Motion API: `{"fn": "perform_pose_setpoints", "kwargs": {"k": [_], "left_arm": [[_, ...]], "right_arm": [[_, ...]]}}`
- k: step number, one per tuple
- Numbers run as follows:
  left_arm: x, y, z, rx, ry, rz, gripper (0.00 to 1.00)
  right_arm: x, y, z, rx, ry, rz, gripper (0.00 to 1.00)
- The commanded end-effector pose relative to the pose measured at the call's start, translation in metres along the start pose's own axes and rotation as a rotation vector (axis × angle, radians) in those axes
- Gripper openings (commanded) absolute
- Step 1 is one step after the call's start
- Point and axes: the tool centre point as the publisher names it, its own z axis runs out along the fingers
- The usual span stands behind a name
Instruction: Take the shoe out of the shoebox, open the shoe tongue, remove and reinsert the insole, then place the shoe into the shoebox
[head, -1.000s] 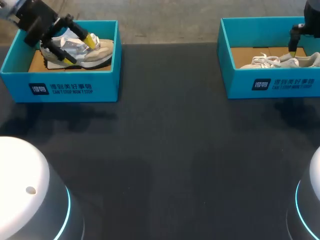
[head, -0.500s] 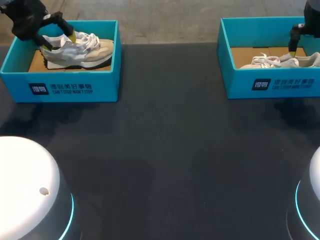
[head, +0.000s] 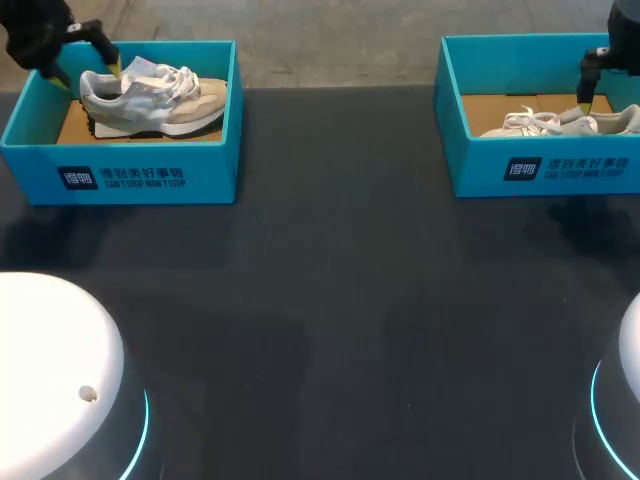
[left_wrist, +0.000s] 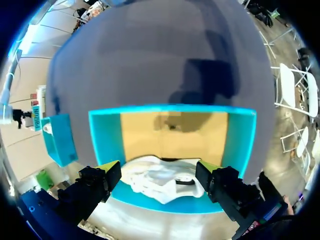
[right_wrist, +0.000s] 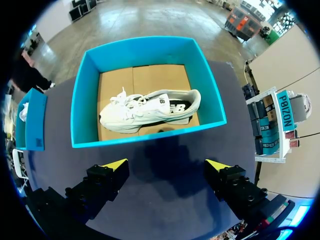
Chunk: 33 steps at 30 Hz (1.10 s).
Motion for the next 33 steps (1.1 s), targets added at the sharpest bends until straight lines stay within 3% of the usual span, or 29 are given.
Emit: {"fn": "perform_pose_setpoints", "kwargs": {"k": [1, 10, 18, 33], "left_arm": [[0.018, 0.031, 0.015, 0.037, 0.01, -0.014, 1.0], [0.053, 0.053, 0.033, 0.075, 0.049, -0.013, 1.0], [0.08, 0.069, 0.048, 0.057, 0.134, -0.013, 1.0], [0.08, 0.069, 0.048, 0.057, 0.134, -0.013, 1.0]], "right_arm": [[0.0, 0.0, 0.0, -0.001, 0.0, 0.002, 1.0], [0.0, 0.0, 0.0, -0.001, 0.0, 0.002, 1.0], [0.0, 0.0, 0.0, -0.001, 0.0, 0.002, 1.0], [0.0, 0.0, 0.0, -0.001, 0.0, 0.002, 1.0]]}}
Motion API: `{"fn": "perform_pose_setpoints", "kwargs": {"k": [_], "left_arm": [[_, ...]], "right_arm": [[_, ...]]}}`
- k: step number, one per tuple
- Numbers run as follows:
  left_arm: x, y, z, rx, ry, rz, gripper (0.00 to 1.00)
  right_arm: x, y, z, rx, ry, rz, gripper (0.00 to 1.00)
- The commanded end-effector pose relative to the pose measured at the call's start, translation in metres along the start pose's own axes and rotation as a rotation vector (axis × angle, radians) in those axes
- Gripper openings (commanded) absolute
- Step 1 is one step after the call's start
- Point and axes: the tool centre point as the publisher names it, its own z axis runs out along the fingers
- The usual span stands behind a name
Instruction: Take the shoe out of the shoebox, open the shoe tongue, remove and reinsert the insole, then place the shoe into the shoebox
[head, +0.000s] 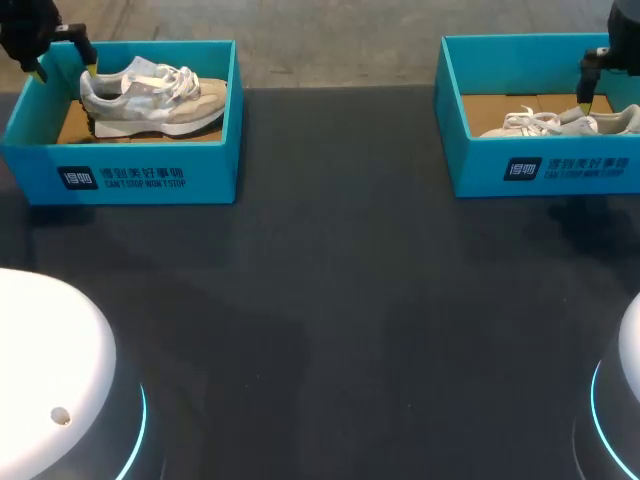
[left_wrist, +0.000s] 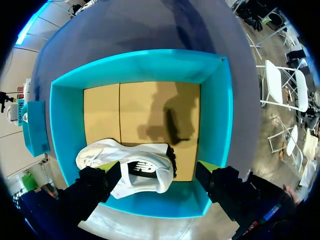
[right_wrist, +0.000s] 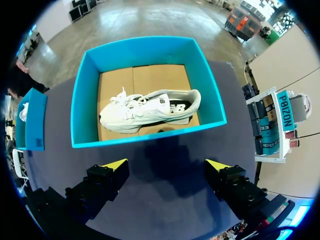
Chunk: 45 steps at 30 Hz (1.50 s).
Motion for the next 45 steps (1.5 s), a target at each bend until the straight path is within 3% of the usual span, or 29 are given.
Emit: {"fn": "perform_pose_setpoints", "kwargs": {"k": [1, 10, 29, 45], "left_arm": [[0.0, 0.001, 0.0, 0.003, 0.001, 0.001, 1.0], [0.005, 0.013, 0.018, -0.031, 0.053, 0.036, 1.0], [0.008, 0.06, 0.059, 0.057, 0.072, 0.132, 1.0], [0.008, 0.071, 0.087, 0.098, 0.071, 0.121, 0.97]], "right_arm": [[0.0, 0.0, 0.0, -0.001, 0.0, 0.002, 1.0], [0.0, 0.0, 0.0, -0.001, 0.0, 0.002, 1.0], [0.0, 0.0, 0.0, -0.001, 0.0, 0.002, 1.0], [0.0, 0.0, 0.0, -0.001, 0.0, 0.002, 1.0]]}}
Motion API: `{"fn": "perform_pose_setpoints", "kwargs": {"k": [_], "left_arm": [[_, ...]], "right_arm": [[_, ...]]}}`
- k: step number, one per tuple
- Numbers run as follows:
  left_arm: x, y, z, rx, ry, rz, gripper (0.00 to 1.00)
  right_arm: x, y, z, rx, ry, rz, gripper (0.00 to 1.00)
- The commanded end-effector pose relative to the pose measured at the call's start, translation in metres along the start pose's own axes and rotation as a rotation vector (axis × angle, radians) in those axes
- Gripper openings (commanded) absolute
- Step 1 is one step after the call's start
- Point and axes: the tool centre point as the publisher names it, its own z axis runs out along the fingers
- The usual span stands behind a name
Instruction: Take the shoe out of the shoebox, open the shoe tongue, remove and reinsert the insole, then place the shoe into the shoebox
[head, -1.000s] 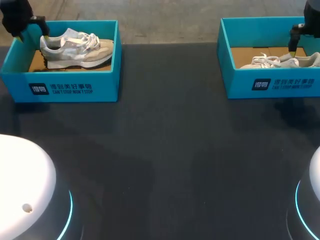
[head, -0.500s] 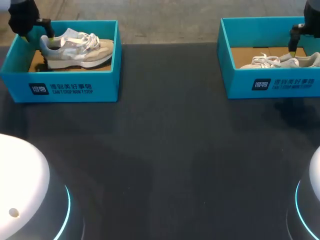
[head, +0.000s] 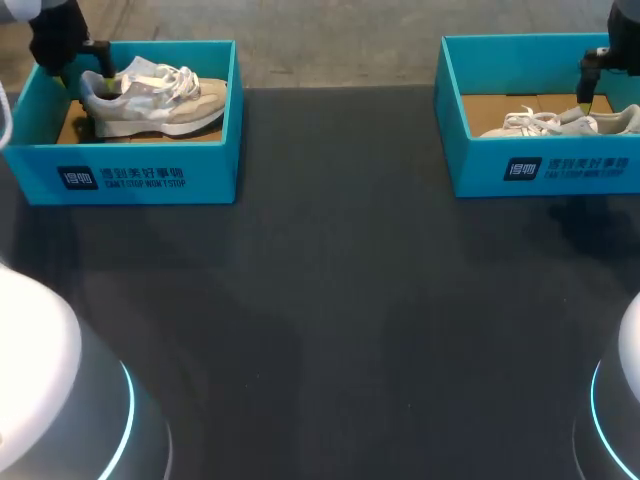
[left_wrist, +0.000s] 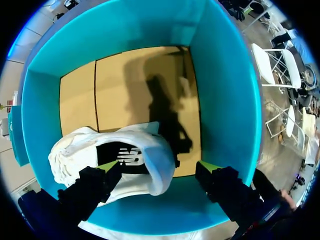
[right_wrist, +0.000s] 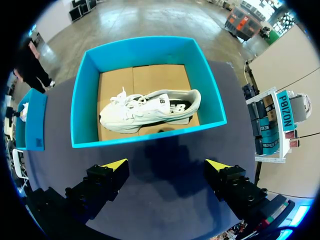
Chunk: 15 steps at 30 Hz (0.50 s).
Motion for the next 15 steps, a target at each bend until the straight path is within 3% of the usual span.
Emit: {"fn": "perform_pose_setpoints", "kwargs": {"k": [1, 3, 5, 8, 12, 15], "left_arm": [[0.003, 0.012, 0.009, 0.052, -0.004, 0.0, 0.95], [0.004, 0.011, 0.012, 0.054, -0.004, -0.001, 0.91], [0.006, 0.01, 0.014, 0.057, -0.004, -0.003, 0.76], [0.009, 0.007, 0.019, 0.063, -0.001, -0.001, 0.82], [0.013, 0.005, 0.027, 0.069, 0.003, -0.003, 0.69], [0.014, 0.003, 0.032, 0.075, 0.003, -0.005, 0.68]], "right_arm": [[0.0, 0.0, 0.0, -0.001, 0.0, 0.002, 1.0], [0.0, 0.0, 0.0, -0.001, 0.0, 0.002, 1.0], [0.0, 0.0, 0.0, -0.001, 0.0, 0.002, 1.0], [0.0, 0.0, 0.0, -0.001, 0.0, 0.002, 1.0], [0.0, 0.0, 0.0, -0.001, 0.0, 0.002, 1.0], [0.0, 0.0, 0.0, -0.001, 0.0, 0.002, 1.0]]}}
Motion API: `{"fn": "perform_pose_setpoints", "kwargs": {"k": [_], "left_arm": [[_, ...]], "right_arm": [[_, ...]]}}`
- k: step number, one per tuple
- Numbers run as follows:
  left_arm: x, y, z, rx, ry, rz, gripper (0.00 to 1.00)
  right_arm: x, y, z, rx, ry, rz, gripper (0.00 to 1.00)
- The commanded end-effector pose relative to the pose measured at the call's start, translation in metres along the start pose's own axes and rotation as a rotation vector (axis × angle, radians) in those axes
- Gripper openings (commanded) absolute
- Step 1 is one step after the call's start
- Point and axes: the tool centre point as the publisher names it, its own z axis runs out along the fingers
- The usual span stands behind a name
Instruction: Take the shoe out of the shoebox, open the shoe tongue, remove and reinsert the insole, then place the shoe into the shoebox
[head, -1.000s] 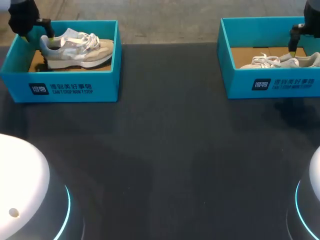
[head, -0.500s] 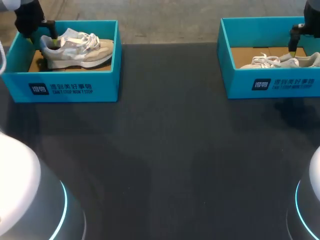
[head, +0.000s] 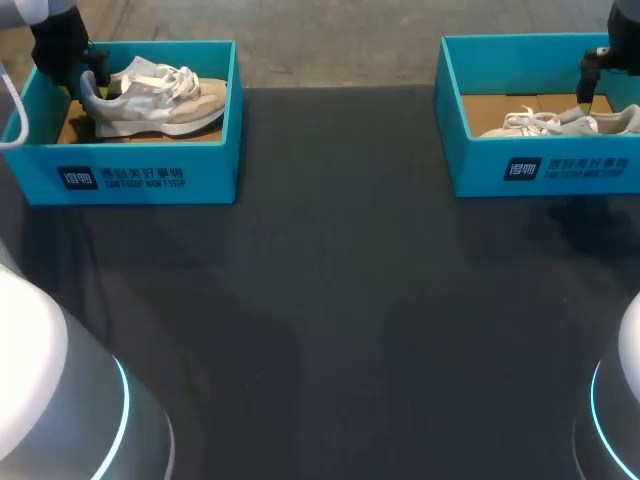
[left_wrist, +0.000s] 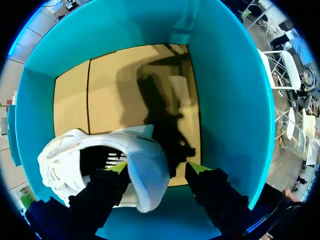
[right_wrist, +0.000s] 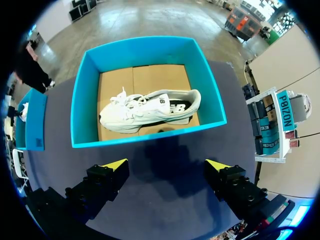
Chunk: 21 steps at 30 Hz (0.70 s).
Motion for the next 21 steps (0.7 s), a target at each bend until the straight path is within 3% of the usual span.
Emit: {"fn": "perform_pose_setpoints", "kwargs": {"k": [1, 6, 15, 18, 21], "left_arm": [[0.004, 0.007, 0.01, 0.024, -0.003, 0.002, 0.65], [0.006, 0.006, 0.018, 0.041, 0.001, -0.007, 0.64], [0.007, 0.007, 0.021, 0.055, -0.002, -0.005, 0.19], [0.008, 0.006, 0.023, 0.062, 0.0, -0.001, 0.0], [0.009, 0.006, 0.023, 0.067, 0.007, 0.006, 0.0]], "right_arm": [[0.0, 0.0, 0.0, -0.001, 0.0, 0.002, 1.0], [0.0, 0.0, 0.0, -0.001, 0.0, 0.002, 1.0], [0.0, 0.0, 0.0, -0.001, 0.0, 0.002, 1.0], [0.0, 0.0, 0.0, -0.001, 0.0, 0.002, 1.0], [0.0, 0.0, 0.0, -0.001, 0.0, 0.002, 1.0]]}}
